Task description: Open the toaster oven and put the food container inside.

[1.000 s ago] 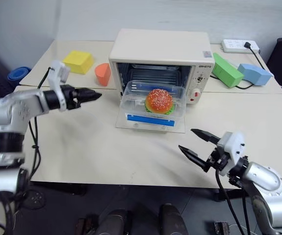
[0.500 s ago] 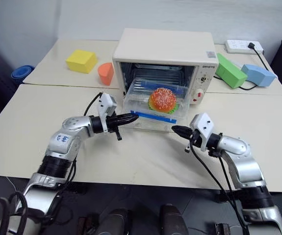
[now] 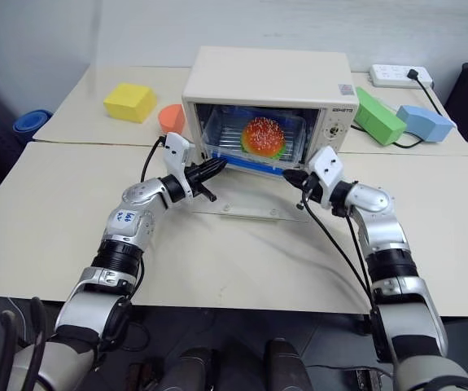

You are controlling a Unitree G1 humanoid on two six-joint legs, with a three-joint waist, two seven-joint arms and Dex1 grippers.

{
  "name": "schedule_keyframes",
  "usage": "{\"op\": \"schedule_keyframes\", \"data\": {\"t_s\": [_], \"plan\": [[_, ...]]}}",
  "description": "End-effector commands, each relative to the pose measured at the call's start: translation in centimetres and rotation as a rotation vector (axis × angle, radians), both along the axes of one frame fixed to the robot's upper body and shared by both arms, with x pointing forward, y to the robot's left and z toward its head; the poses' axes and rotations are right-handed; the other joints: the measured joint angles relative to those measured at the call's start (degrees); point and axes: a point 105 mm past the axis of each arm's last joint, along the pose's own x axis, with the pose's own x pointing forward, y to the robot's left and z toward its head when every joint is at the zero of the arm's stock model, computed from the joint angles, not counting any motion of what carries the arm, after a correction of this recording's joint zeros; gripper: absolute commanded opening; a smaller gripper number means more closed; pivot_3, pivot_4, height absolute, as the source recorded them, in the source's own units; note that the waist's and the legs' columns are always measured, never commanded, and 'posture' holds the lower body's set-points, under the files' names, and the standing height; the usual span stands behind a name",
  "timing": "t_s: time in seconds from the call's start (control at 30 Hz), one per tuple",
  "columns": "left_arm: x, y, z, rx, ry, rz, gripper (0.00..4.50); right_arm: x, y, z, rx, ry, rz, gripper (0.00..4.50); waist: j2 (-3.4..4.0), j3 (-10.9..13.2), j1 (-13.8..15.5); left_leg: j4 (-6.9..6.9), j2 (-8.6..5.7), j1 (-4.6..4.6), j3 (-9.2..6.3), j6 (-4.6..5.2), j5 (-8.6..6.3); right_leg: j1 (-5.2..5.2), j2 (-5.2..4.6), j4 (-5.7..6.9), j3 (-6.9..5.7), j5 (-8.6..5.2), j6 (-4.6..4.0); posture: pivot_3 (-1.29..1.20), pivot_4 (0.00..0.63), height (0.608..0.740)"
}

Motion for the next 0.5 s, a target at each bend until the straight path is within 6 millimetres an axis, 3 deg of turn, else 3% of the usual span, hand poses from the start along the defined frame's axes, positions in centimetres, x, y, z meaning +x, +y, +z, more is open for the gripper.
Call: {"op": "schedule_keyframes", "data": {"t_s": [0.03,0.27,0.4,0.5], "plan": [[0.7,0.0,1.2,-0.038,-0.040,0.032,0.00,1.1,0.6,1.8,0.052,-0.067,-0.031,0.05,0.00,0.00,-0.29,0.00,0.00,-0.01,0.05,0.00,0.00,-0.02,0.00,0.01,0.00,0.00,0.01,0.00,0.150,0.740],[1.9,0.2,0.9,-0.063,-0.031,0.087,0.00,1.7,1.3,1.9,0.097,-0.059,-0.040,0.05,0.00,0.00,-1.52,-0.07,0.07,0.00,0.12,-0.04,0.02,-0.10,0.03,0.28,0.01,0.01,0.02,0.00,0.150,0.740],[0.2,1.3,1.0,0.005,-0.050,-0.010,0.00,-0.5,0.8,2.3,0.098,-0.062,0.045,0.05,0.00,0.00,-1.51,-0.10,0.07,-0.05,0.22,-0.04,0.01,-0.23,0.02,0.36,0.02,0.01,0.02,0.00,0.150,0.740],[-2.4,3.7,2.3,0.003,-0.060,-0.108,0.18,-2.8,-0.5,3.2,0.097,-0.074,0.068,0.02,0.01,0.00,-1.45,-0.11,0.10,-0.15,0.21,-0.08,-0.01,-0.31,0.02,0.38,0.17,0.01,0.01,0.00,0.150,0.740]]}}
